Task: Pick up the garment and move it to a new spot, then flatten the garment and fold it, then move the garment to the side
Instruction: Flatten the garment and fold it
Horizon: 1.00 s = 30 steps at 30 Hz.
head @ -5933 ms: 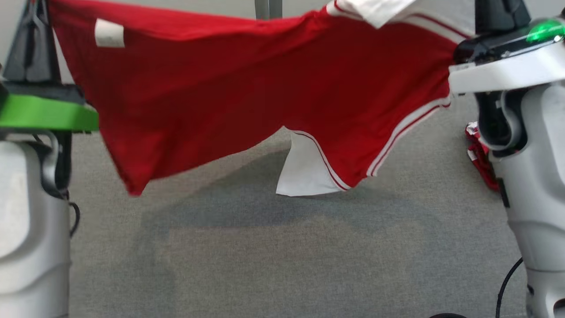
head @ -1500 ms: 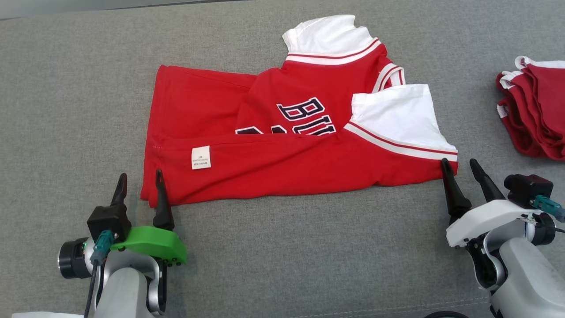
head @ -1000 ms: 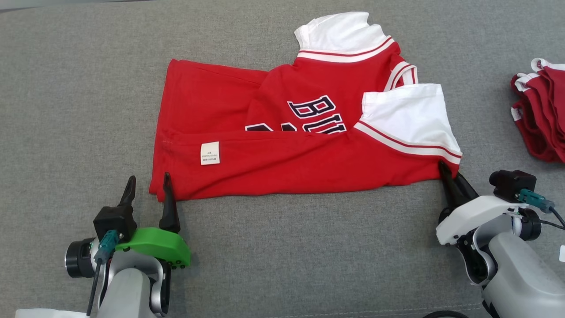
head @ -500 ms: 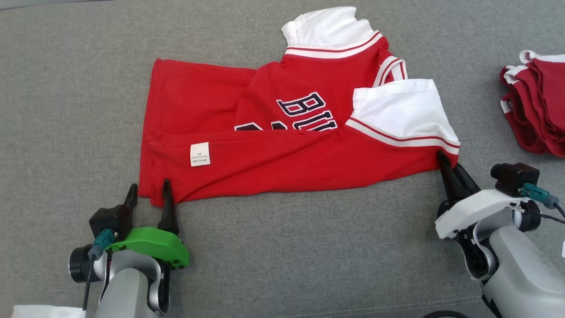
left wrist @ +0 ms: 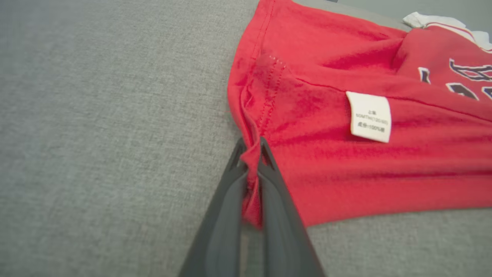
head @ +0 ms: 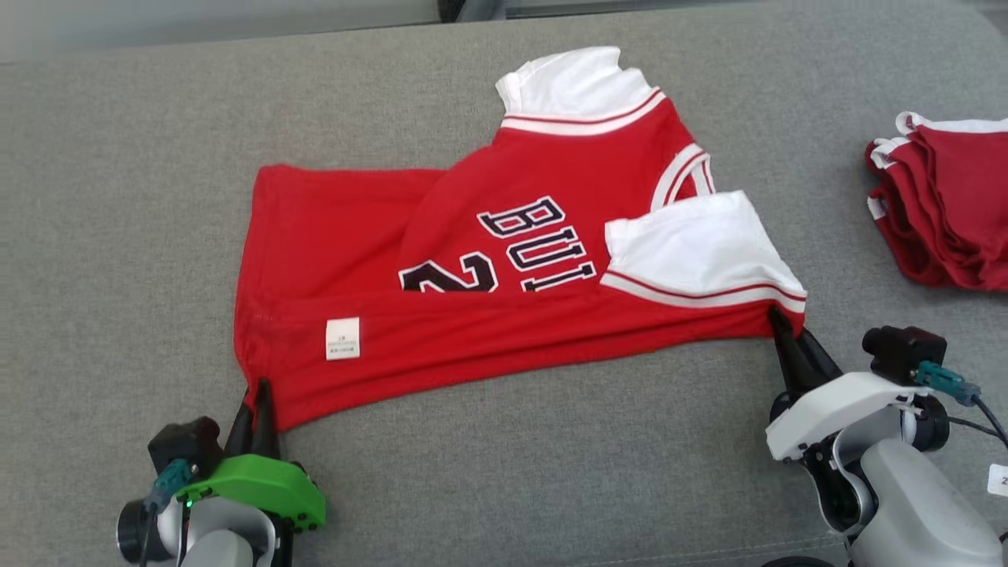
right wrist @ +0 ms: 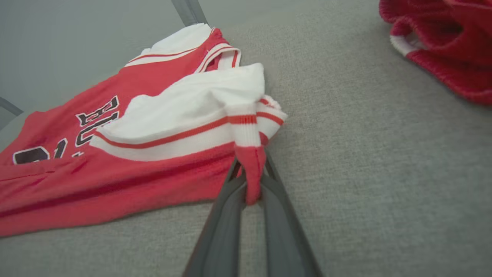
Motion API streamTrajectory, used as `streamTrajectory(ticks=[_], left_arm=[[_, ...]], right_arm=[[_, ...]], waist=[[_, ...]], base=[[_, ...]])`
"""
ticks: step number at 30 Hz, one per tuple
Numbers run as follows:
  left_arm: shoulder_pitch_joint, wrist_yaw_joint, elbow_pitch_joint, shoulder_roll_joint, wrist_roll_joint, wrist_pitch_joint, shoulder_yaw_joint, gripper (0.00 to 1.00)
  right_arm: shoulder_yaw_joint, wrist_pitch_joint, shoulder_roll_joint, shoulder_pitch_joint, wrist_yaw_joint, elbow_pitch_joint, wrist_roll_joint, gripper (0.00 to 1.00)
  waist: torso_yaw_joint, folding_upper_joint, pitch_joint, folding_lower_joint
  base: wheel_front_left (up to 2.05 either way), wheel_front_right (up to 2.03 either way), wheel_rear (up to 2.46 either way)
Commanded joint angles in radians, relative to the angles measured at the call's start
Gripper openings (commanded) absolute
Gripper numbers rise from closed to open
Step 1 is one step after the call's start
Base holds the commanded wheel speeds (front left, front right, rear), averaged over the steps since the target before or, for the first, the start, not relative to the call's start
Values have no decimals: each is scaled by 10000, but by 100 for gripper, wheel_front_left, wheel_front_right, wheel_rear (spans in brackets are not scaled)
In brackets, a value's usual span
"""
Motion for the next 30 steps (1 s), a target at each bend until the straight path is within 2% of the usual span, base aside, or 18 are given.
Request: streamTrajectory(ticks=[1, 14, 22, 23, 24, 25, 30], left_arm=[[303, 19, -9, 91, -2, 17, 153, 0], [2025, -92, 217, 105, 228, 9, 728, 0], [2479, -207, 556, 101, 16, 9, 487, 0], [2448, -213, 559, 101, -19, 9, 441, 15], [2385, -224, 564, 99, -48, 9, 389, 43], [2270, -237, 540, 96, -49, 9, 327, 100], [1687, -181, 190, 81, -27, 10, -23, 100]], right_arm=[[-73, -3, -47, 173, -17, 43, -40, 0], [138, -14, 48, 2046, -22, 50, 268, 0], [323, -14, 49, 2701, -20, -88, 405, 0], [303, -14, 80, 2652, -20, -127, 379, 0], [279, -14, 108, 2565, -20, -184, 339, 19], [195, -14, 107, 2445, -20, -267, 278, 98], [-122, -13, 108, 2028, -14, -782, -70, 100]], waist=[[4, 0, -724, 0], [-121, 0, -2364, 0], [-155, 0, -2473, 0], [-140, 0, -2417, 0], [-121, 0, -2330, 0], [-91, 0, -2200, 0], [127, 0, -1583, 0]], base=[[0, 0, 0], [0, 0, 0], [0, 0, 0], [0, 0, 0], [0, 0, 0], [0, 0, 0], [0, 0, 0]])
